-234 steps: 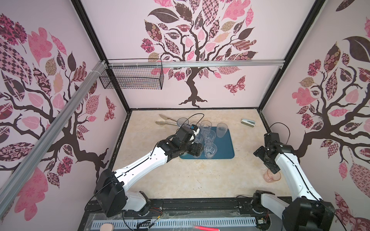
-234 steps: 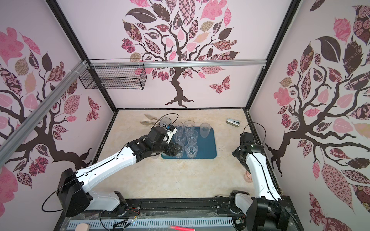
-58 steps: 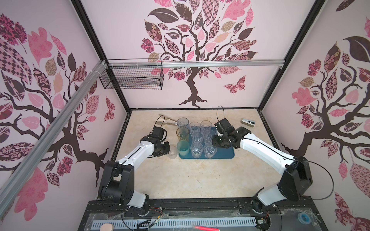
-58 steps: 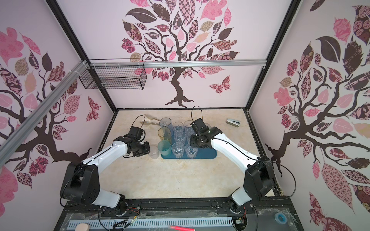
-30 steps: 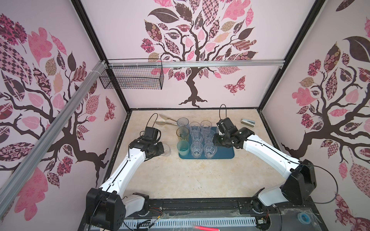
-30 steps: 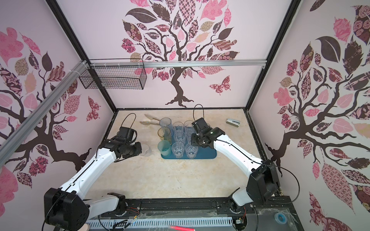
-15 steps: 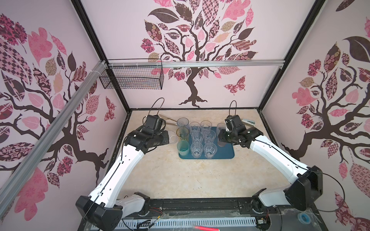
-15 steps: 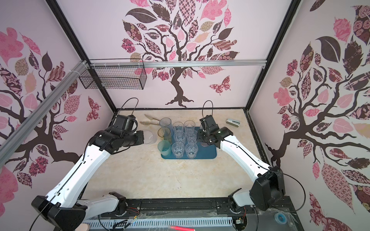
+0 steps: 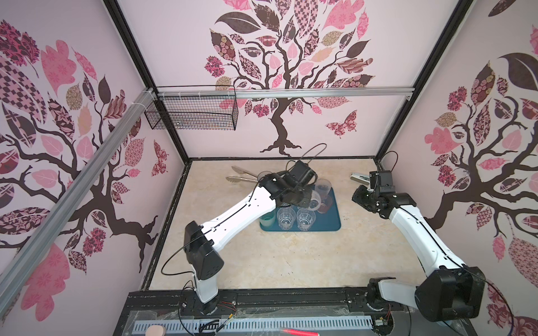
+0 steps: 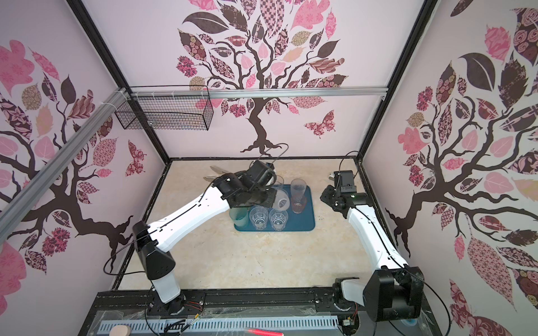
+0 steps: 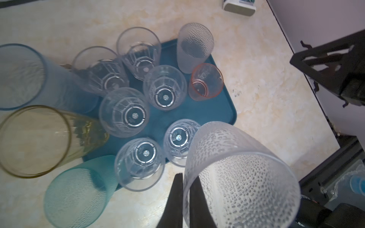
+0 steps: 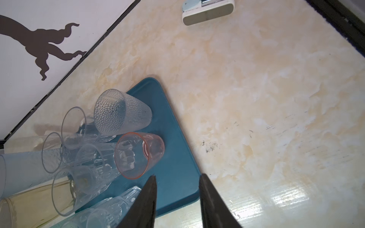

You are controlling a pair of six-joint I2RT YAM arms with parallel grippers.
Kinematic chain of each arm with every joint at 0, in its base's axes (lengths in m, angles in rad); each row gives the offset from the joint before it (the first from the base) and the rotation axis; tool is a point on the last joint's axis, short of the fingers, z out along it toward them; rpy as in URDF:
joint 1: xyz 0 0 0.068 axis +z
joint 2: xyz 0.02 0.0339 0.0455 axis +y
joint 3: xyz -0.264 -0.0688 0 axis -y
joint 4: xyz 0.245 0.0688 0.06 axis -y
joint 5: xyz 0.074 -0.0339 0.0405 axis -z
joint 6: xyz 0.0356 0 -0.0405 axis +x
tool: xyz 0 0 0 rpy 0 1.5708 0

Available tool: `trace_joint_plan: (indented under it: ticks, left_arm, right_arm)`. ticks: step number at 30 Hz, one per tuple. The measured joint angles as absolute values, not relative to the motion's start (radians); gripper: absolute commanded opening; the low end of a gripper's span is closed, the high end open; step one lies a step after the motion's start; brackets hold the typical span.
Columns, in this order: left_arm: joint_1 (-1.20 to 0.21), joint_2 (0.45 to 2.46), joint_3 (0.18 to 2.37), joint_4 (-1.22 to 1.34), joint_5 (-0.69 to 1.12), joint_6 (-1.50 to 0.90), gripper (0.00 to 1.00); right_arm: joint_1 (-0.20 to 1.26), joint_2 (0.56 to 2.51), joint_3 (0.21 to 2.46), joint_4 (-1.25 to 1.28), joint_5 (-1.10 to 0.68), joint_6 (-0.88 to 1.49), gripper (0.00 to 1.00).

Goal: Place the glasses into the tray
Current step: Place the glass on the tray.

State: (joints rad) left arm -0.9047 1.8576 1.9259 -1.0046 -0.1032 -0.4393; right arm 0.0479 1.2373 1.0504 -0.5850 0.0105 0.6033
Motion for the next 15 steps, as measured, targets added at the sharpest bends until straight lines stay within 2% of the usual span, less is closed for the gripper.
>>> trace_joint_plan:
  ticks: [15]
  left_arm:
    - [-0.962,2.221,2.21,-1.068,-0.093,-0.384,0.0]
  right_arm:
    - [0.013,1.189,0.999,-0.558,0.008,0.609,0.4]
